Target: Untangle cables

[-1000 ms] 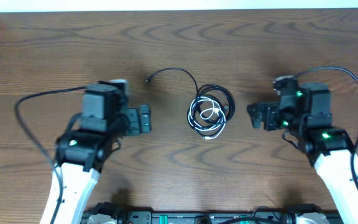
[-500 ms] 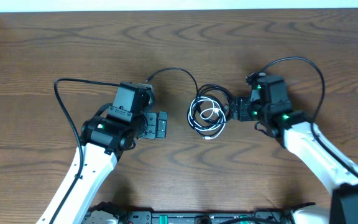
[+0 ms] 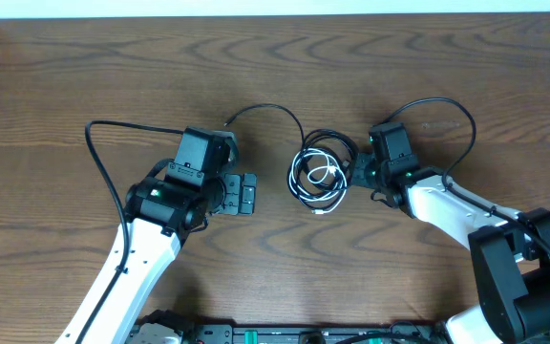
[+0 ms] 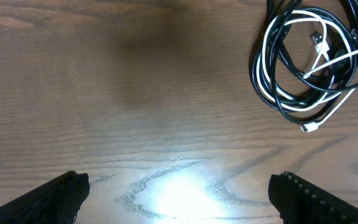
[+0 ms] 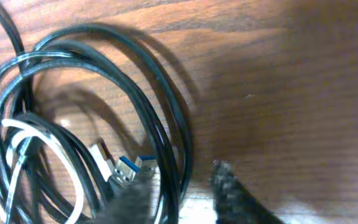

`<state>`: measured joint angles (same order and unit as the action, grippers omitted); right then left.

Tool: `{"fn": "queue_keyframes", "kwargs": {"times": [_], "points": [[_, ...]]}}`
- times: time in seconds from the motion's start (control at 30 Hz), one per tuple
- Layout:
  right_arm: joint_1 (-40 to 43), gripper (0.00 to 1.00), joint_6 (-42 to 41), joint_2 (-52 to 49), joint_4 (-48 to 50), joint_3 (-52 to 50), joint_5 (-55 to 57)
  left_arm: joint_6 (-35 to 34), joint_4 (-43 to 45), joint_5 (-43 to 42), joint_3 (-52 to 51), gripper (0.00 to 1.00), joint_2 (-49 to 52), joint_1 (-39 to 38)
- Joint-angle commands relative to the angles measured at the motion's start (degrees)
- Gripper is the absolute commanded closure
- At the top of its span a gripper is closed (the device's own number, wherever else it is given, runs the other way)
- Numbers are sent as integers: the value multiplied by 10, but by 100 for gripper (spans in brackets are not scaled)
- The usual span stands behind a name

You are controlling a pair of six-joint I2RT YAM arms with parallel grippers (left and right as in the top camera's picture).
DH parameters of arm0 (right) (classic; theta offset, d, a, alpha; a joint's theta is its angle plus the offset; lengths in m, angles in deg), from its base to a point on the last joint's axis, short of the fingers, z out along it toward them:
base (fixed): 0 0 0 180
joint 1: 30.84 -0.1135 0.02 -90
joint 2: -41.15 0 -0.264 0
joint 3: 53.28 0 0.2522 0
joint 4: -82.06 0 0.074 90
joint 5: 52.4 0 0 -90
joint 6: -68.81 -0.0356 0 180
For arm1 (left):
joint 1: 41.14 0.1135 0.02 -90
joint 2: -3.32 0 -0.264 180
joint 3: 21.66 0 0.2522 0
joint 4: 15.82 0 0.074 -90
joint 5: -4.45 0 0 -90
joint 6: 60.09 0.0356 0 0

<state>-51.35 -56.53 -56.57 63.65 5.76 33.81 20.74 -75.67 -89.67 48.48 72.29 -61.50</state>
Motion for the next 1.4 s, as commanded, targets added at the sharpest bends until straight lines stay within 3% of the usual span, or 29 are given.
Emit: {"fn": "queue_keyframes", "kwargs": {"times": [0.0,0.03,0.13,0.3,0.5,0.67,0.8,1.03,1.23,1.37], "points": [[-2,93,-51,-6,2,9,8,3,-1,7,9,2,2,-1],[-2,99,-60,-6,2,9,5,3,-1,7,9,2,2,-1],[-2,99,-53,-3,6,10,3,3,-1,7,9,2,2,-1],[12,99,30,44,-10,23,-20,3,-1,7,9,2,2,-1],[42,99,150,183,-136,109,6,3,1,7,9,2,2,-1],[61,99,161,274,-174,153,22,3,3,7,9,2,2,-1],[62,99,156,306,-170,153,-48,2,21,4,9,2,2,-1],[62,99,132,306,-40,153,-175,-21,57,1,9,2,8,-1],[62,99,93,306,118,153,-158,-24,59,1,9,2,30,-1],[62,99,70,306,148,153,-96,-24,59,1,9,2,40,-1]]}}
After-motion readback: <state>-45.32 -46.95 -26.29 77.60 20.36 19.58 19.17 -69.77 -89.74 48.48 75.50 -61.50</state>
